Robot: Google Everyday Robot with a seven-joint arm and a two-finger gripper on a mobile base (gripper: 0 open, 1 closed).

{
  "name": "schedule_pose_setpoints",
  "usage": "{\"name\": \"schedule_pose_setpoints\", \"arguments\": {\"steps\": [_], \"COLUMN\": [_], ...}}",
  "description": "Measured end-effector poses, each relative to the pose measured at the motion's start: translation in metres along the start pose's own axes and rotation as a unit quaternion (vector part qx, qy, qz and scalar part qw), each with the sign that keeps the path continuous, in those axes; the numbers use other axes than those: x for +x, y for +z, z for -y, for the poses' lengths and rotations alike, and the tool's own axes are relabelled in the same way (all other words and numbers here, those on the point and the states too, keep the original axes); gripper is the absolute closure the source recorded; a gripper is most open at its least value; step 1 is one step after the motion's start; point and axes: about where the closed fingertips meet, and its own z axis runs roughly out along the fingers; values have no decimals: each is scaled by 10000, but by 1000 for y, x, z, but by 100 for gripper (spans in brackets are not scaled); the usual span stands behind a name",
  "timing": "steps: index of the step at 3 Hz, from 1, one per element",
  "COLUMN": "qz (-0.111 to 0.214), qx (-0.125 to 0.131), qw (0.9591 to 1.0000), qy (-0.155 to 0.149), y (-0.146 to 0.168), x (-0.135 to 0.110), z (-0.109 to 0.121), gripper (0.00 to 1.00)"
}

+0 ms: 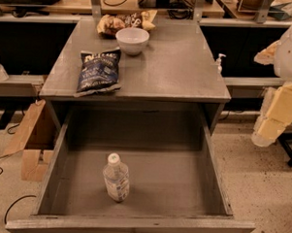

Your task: Pick blue plastic bottle from top drawer and place on counter

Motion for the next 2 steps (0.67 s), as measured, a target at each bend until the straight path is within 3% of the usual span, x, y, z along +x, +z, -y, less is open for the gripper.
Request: {"name": "schedule_pose_setpoints", "arguments": {"steps": [1,2], "qz": [0,480], "qx": [0,-75], "qw": [10000,9988], "qy": [0,-11], "y": [0,22], "x": [0,-6], "z": [0,2], "gripper": [0,0]}}
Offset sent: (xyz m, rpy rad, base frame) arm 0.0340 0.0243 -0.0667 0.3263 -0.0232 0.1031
